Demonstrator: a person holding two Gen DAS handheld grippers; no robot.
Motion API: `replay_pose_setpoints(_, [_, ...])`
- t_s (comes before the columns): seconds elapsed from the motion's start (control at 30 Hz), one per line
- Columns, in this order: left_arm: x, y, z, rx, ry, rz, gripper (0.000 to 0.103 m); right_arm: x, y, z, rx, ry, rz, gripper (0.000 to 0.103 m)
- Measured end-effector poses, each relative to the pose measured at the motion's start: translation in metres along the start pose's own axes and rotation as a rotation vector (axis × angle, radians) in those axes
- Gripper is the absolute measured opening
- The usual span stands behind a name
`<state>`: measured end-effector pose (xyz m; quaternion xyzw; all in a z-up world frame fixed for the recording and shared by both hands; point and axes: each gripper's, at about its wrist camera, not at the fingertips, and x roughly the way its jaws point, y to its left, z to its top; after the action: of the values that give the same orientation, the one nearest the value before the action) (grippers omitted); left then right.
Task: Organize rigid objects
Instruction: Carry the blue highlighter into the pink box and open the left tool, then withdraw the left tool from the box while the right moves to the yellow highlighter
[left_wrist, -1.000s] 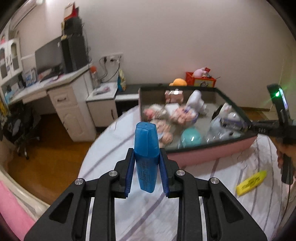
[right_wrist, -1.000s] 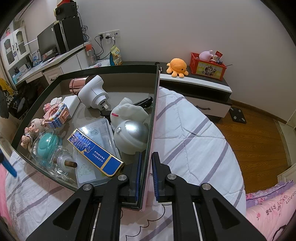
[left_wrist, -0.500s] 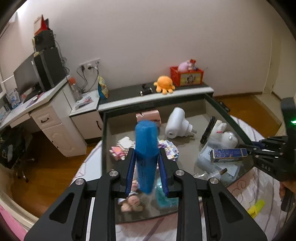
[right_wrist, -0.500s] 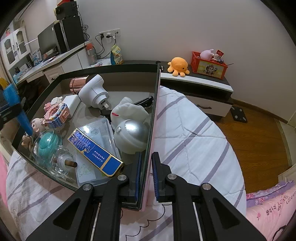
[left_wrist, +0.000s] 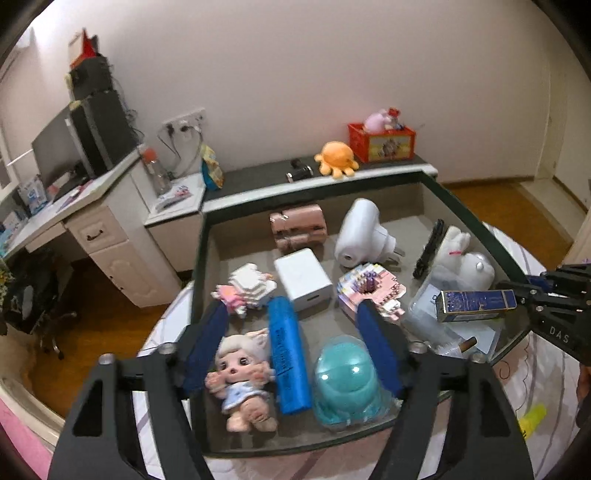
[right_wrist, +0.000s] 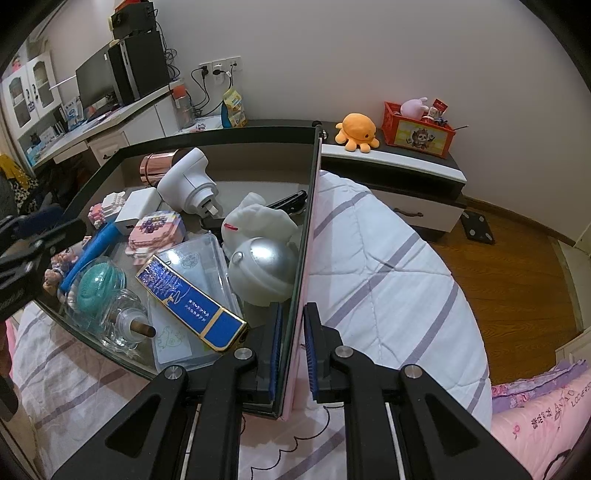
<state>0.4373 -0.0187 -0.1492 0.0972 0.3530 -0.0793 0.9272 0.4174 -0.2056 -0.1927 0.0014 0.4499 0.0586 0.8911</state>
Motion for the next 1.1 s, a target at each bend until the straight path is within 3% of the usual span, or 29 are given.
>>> replay_pose_setpoints(0.07, [-0.006,0.005,-0.003,-0.01,-0.003,0.001,0.077,-0.002,0.0,0.0,0.003,-0.005,-0.003,0.012])
replay_pose_setpoints(0.13, [-0.014,0.013,-0.008,-0.019,-0.008,0.031,0.088,-0.008,0.001,-0.002,0.009,-0.017,-0.003,0.012])
replay_pose_setpoints(0.2, [-0.024,0.022,-0.016,-0.044,-0.019,0.047,0.091,-0.02,0.0,-0.003,0.022,-0.052,-0.026,0.014])
replay_pose_setpoints(0.33, [-0.052,0.04,-0.033,-0.109,-0.055,0.045,0.101,-0.057,0.009,-0.017,0.037,-0.14,-0.049,0.069])
replay_pose_setpoints(0.4, [-0.066,0.045,-0.045,-0.129,-0.07,0.043,0.103,-0.074,0.017,-0.027,0.035,-0.174,-0.047,0.073])
replay_pose_setpoints(0.47, [-0.082,0.048,-0.059,-0.136,-0.084,0.05,0.103,-0.093,0.024,-0.04,0.062,-0.211,-0.055,0.084])
replay_pose_setpoints(0.67, [-0.115,0.052,-0.098,-0.154,-0.092,0.075,0.103,-0.113,0.048,-0.09,0.161,-0.22,-0.075,0.084])
replay_pose_setpoints(0.87, [-0.134,0.054,-0.123,-0.128,-0.078,0.084,0.103,-0.107,0.079,-0.134,0.24,-0.171,0.016,0.084])
replay_pose_setpoints(1.1, [-0.144,0.063,-0.136,-0.117,-0.062,0.077,0.103,-0.076,0.097,-0.131,0.342,-0.074,-0.113,0.085])
